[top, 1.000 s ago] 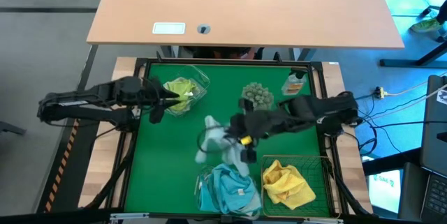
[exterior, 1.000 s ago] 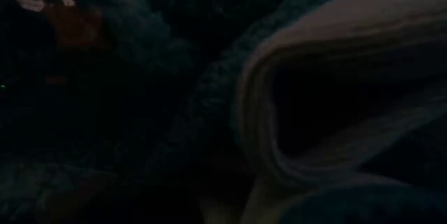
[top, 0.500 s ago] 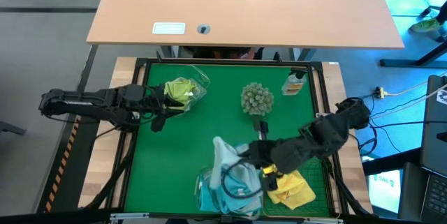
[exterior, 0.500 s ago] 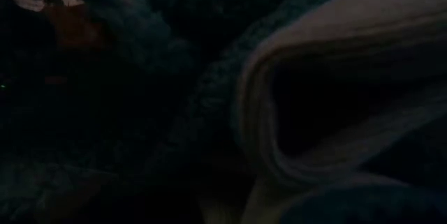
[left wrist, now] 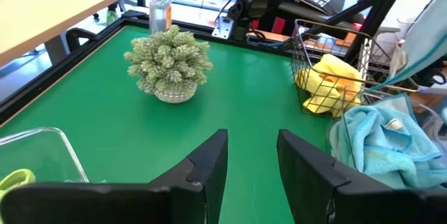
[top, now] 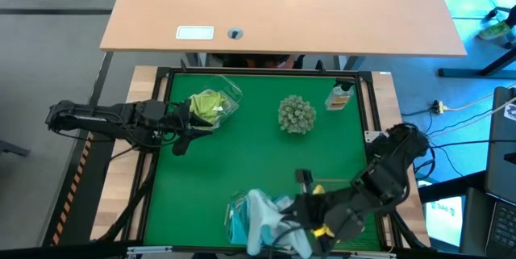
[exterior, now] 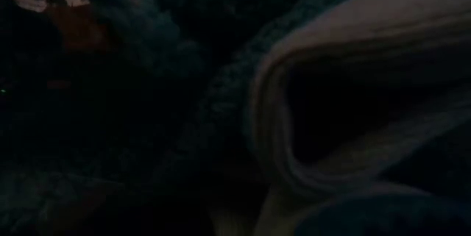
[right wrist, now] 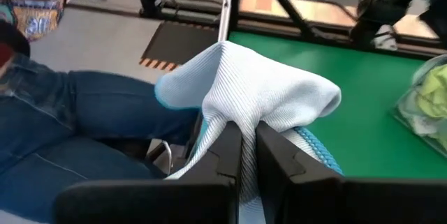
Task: Sort microfiber towel by color & place in baskets
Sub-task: Put the light blue microfiber cloth into the bottom transparent bin
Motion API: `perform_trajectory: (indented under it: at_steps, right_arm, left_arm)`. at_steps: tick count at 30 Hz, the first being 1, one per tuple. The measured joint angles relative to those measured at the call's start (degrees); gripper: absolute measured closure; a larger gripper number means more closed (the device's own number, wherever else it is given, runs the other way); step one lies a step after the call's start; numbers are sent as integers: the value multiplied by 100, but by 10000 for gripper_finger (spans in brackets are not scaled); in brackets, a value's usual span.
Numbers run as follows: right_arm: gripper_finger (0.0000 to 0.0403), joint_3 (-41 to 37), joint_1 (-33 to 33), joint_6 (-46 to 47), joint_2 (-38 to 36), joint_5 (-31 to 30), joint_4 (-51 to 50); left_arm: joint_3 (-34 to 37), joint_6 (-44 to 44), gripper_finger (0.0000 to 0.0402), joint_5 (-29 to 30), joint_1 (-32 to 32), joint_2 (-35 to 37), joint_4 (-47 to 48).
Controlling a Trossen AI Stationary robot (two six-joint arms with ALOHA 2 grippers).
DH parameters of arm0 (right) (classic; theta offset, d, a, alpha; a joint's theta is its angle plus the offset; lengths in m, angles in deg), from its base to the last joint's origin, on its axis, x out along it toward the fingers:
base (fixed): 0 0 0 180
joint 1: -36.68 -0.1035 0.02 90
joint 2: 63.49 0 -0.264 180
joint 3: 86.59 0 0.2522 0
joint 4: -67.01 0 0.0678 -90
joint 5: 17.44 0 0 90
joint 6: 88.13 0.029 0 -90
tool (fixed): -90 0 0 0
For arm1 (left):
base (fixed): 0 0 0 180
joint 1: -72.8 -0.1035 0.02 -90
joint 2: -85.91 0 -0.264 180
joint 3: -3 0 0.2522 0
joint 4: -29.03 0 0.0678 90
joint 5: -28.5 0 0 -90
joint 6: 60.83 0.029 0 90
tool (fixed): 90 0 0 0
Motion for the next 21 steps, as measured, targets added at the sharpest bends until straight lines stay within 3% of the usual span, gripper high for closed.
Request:
perform_trajectory:
  at_steps: [9, 21]
  right_arm:
    - [379, 0, 85, 2, 582, 124, 6]
    - [379, -2, 701, 24, 1318, 1465, -50]
  left_arm:
    - [0, -18, 282, 12, 112, -1, 0]
    - [0, -20, 282, 12, 122, -2, 5]
